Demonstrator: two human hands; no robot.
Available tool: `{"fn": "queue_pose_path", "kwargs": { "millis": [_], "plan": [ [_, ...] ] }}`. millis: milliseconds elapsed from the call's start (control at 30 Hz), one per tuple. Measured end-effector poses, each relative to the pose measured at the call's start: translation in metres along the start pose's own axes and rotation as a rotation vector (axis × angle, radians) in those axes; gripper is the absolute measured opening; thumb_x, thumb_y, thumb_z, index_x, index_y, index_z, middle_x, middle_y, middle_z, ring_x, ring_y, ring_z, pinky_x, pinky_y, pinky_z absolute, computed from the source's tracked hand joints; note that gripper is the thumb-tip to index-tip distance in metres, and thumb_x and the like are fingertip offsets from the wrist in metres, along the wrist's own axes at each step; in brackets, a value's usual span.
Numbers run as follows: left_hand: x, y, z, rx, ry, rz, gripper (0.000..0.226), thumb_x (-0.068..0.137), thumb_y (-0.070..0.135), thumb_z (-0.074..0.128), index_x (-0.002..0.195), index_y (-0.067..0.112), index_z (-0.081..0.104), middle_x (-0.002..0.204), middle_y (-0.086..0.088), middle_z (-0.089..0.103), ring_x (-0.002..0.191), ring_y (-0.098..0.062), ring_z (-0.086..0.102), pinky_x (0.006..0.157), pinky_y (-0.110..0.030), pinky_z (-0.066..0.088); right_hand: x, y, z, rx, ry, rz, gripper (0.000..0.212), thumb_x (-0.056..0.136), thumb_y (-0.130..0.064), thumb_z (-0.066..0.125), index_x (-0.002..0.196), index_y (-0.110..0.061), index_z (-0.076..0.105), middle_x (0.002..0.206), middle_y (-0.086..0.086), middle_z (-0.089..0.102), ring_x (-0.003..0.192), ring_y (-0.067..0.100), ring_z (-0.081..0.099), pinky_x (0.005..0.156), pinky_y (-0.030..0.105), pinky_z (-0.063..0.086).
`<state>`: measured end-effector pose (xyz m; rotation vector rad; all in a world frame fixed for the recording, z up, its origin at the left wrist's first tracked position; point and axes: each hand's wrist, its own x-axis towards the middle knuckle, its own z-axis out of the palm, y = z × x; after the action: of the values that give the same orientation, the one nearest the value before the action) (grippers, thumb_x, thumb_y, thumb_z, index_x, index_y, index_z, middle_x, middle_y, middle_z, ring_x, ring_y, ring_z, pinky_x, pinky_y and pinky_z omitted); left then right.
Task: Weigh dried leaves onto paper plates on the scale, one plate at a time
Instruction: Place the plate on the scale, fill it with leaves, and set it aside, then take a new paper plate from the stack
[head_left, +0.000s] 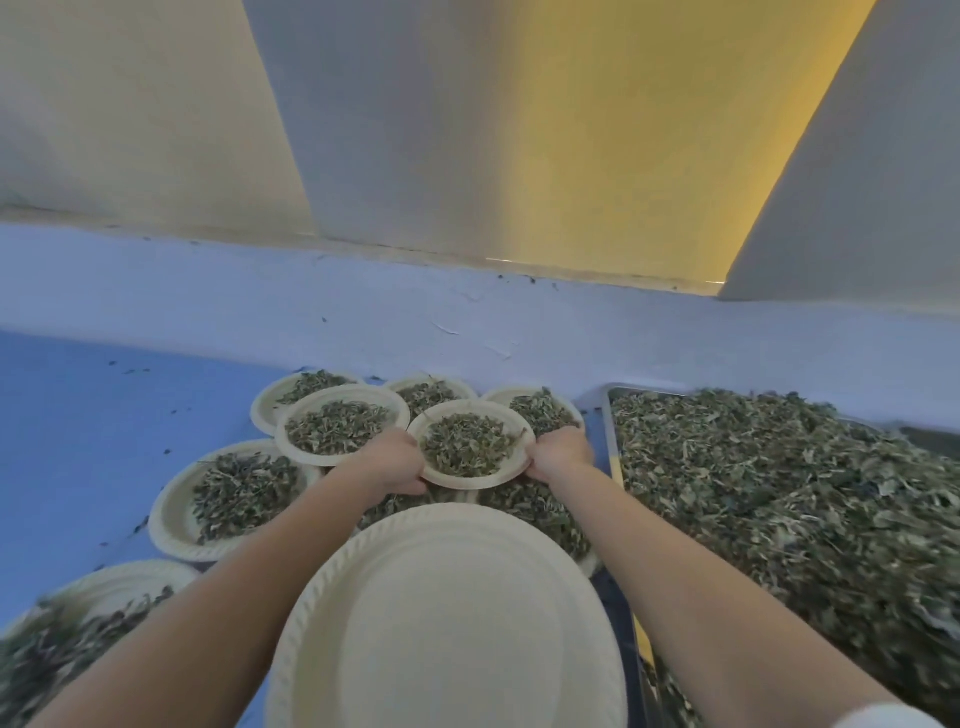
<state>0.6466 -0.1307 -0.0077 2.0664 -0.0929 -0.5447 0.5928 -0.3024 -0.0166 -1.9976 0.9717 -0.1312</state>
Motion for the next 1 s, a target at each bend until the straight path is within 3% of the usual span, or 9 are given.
{"fn": "queue_pose_path", "kwargs": {
  "millis": [67,200,267,333,433,500,600,733,1000],
  "plan": [
    [-0.010,0.005,-0.003,0.047,0.010,0.035,0.038,0.092,-0.010,0.040,0.128,-0.007,0.050,0.130,-0.025,0.054,0.111,-0.035,0.060,0.088,-0.041,0.054,-0.010,-0.004,-0.006,-0.117,0.031,-0.078,0.024,0.097,-0.015,0.049,0.075,-0.005,0.053,0.064,0.003,0.047,0.053,0.012,0.041,0.040,0.023,0.028],
    [-0.038,0.017,-0.019,0.091,0.014,0.143,0.040,0.089,-0.014,0.041,0.119,0.003,0.061,0.135,-0.016,0.051,0.111,-0.026,0.060,0.092,-0.036,0.052,-0.038,-0.019,-0.020,-0.082,-0.018,-0.195,0.026,0.095,-0.010,0.046,0.098,0.000,0.070,0.084,0.012,0.064,0.062,0.019,0.054,0.048,0.025,0.041],
    [-0.054,0.026,-0.030,-0.025,0.024,0.178,0.033,0.089,-0.013,0.043,0.101,0.007,0.067,0.122,-0.015,0.060,0.104,-0.024,0.063,0.091,-0.034,0.052,-0.057,-0.030,-0.026,0.058,-0.040,-0.270,0.028,0.093,-0.008,0.048,0.105,0.006,0.068,0.089,0.020,0.068,0.076,0.029,0.064,0.072,0.038,0.056],
    [-0.077,0.038,-0.043,-0.166,0.025,0.209,0.029,0.090,-0.011,0.045,0.093,0.008,0.066,0.109,-0.010,0.065,0.089,-0.020,0.067,0.080,-0.028,0.056,-0.079,-0.041,-0.034,0.256,-0.063,-0.308,0.026,0.092,-0.005,0.052,0.108,0.012,0.063,0.084,0.021,0.068,0.075,0.028,0.064,0.087,0.051,0.052],
    [-0.118,0.050,-0.060,-0.240,0.034,0.314,0.021,0.092,-0.005,0.050,0.097,0.006,0.067,0.094,-0.006,0.070,0.076,-0.017,0.067,0.078,-0.031,0.057,-0.115,-0.058,-0.050,0.434,-0.149,-0.343,0.018,0.091,-0.007,0.057,0.097,0.006,0.069,0.075,0.012,0.068,0.060,0.015,0.058,0.075,0.033,0.059],
    [-0.150,0.055,-0.066,-0.240,0.061,0.391,0.019,0.091,0.000,0.054,0.089,0.012,0.069,0.087,-0.003,0.072,0.071,-0.014,0.067,0.078,-0.033,0.056,-0.144,-0.064,-0.061,0.516,-0.223,-0.374,0.009,0.090,-0.009,0.061,0.090,-0.003,0.068,0.073,0.007,0.064,0.060,0.014,0.058,0.066,0.025,0.058],
    [-0.198,0.054,-0.064,-0.184,0.167,0.529,0.021,0.089,0.003,0.056,0.082,0.017,0.070,0.080,0.003,0.072,0.067,-0.009,0.065,0.068,-0.025,0.055,-0.183,-0.060,-0.075,0.588,-0.295,-0.442,0.008,0.089,-0.009,0.062,0.092,-0.003,0.067,0.076,0.009,0.063,0.063,0.018,0.057,0.067,0.028,0.055],
    [-0.257,0.044,-0.048,-0.175,0.233,0.635,0.018,0.088,0.002,0.058,0.085,0.015,0.070,0.079,0.001,0.071,0.068,-0.008,0.064,0.063,-0.020,0.054,-0.222,-0.038,-0.091,0.584,-0.320,-0.562,0.010,0.090,-0.011,0.060,0.093,-0.008,0.069,0.080,0.007,0.066,0.061,0.014,0.057,0.059,0.021,0.054],
    [-0.348,0.019,0.019,-0.231,0.168,0.560,0.014,0.084,-0.002,0.060,0.084,0.009,0.069,0.078,-0.006,0.071,0.064,-0.013,0.063,0.059,-0.022,0.055,-0.278,0.035,-0.124,0.482,-0.412,-0.663,0.009,0.085,-0.012,0.064,0.079,-0.014,0.071,0.071,0.003,0.067,0.050,0.011,0.050,0.047,0.020,0.042]
  ]
}}
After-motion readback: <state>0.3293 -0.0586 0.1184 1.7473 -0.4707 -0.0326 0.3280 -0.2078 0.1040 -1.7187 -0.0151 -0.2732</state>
